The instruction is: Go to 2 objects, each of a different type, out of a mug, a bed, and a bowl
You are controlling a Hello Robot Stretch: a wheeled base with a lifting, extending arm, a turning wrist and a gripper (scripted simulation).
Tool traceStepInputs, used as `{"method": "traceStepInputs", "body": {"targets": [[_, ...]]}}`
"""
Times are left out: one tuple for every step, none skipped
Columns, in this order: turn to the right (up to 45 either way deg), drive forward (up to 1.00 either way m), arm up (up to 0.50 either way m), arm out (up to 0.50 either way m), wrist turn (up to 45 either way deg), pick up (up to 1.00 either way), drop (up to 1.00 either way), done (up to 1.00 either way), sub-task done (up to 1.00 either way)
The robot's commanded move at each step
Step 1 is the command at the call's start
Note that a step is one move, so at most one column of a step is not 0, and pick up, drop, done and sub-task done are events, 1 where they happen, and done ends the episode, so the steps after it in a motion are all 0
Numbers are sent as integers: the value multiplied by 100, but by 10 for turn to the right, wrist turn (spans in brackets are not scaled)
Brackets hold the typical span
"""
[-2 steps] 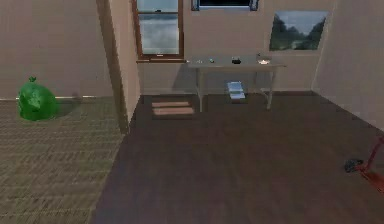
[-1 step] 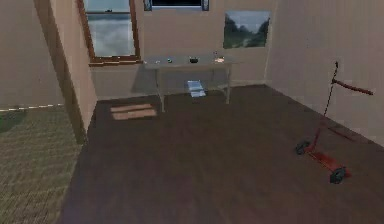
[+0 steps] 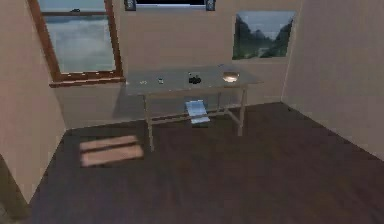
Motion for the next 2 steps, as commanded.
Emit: {"method": "traceStepInputs", "body": {"targets": [[0, 100, 0, 0, 0, 0, 0, 0, 0], [60, 0, 0, 0, 0, 0, 0, 0, 0]]}}
